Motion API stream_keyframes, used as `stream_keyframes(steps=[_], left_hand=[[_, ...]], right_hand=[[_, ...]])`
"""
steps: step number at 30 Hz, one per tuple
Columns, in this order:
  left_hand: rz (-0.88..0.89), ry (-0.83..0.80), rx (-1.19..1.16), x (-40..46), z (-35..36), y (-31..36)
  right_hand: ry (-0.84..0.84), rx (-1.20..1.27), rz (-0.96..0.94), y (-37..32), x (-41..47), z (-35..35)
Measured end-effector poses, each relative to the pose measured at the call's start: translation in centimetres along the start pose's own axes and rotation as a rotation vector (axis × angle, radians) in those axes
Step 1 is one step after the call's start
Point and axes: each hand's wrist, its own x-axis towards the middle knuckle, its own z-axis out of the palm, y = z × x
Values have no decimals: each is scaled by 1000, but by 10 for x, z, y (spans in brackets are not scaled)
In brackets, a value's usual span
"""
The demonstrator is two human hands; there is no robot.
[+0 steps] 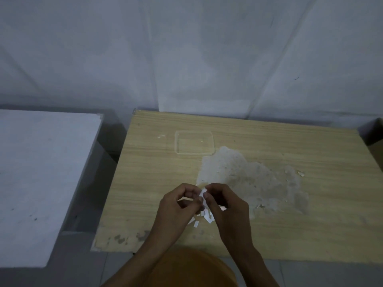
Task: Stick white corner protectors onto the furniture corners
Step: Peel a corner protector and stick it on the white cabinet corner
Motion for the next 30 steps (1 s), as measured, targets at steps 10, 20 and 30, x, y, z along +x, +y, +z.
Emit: stream_keyframes(steps=[10, 20, 30], left_hand=[[-73, -57, -3, 9, -16, -8], [-7, -170, 168, 13, -20, -6], [-20, -300, 212, 16, -15, -3]], right_hand=[[-121, -233, -276, 8, 11, -5], [-194, -257, -251, 7, 10, -24], [-241, -379, -310, 7, 4, -38]])
